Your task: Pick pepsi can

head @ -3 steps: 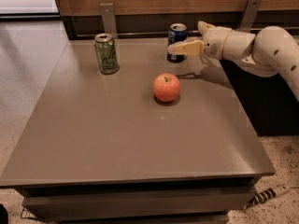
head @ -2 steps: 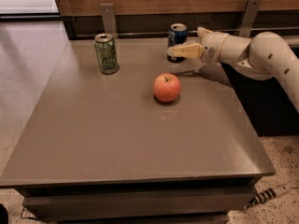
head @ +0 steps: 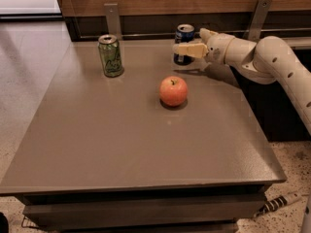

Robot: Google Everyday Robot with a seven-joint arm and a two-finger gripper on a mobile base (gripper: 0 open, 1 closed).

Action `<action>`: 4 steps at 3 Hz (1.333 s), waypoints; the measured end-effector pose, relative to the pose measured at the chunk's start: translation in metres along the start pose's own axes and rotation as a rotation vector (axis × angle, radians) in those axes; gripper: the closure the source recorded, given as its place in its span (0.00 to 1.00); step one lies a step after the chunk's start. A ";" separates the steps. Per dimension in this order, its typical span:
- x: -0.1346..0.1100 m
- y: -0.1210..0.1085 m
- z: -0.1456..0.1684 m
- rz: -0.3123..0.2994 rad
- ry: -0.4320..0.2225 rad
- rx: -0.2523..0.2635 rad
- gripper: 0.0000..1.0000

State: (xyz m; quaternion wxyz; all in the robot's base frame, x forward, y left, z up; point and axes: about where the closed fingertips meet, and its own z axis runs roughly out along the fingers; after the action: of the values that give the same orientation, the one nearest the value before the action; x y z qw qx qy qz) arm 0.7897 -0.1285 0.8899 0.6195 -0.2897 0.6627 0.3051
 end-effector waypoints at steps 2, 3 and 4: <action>-0.010 0.003 0.011 -0.020 -0.035 -0.021 0.69; -0.010 0.005 0.013 -0.020 -0.036 -0.026 0.92; -0.010 0.006 0.016 -0.019 -0.036 -0.030 1.00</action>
Offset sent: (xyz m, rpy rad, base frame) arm 0.0038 0.0050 0.0068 0.0103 -0.0266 0.0116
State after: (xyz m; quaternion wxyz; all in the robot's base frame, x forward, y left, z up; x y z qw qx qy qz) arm 0.7956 -0.1124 0.8996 0.6299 -0.2998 0.6440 0.3140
